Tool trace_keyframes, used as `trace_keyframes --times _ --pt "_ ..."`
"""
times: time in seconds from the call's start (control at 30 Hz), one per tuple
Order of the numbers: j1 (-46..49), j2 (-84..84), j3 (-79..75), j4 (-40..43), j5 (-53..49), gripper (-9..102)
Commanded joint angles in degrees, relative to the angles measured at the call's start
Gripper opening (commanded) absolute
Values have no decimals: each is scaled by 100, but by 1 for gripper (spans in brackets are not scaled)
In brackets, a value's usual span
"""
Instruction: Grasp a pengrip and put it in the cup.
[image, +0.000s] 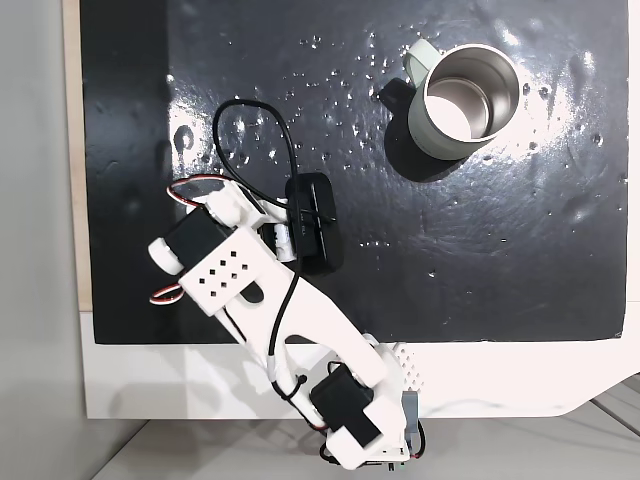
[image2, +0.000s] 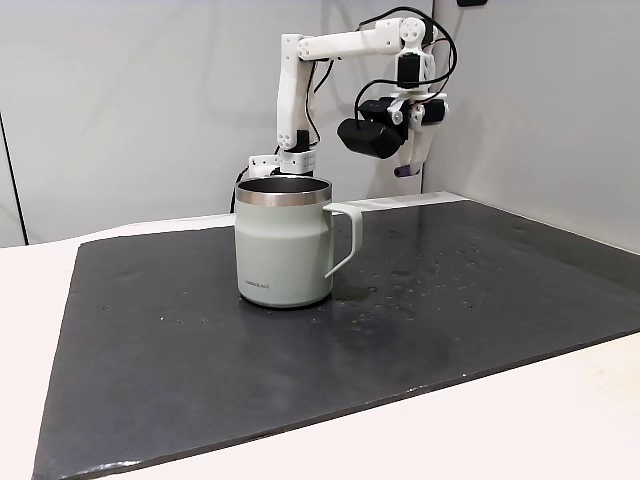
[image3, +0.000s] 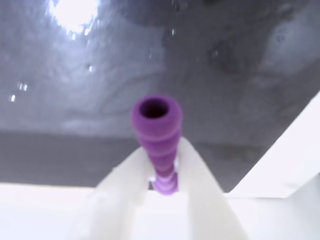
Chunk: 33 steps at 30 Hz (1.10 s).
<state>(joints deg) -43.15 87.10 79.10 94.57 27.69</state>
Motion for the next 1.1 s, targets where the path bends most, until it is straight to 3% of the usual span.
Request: trace_keyframes --times 0.0,0.5,1.07 --pt "105 527 -598 202 -176 0" --pt "422 1239 -1151 220 -527 0" --pt "3357 1916 -976 237 -2399 0"
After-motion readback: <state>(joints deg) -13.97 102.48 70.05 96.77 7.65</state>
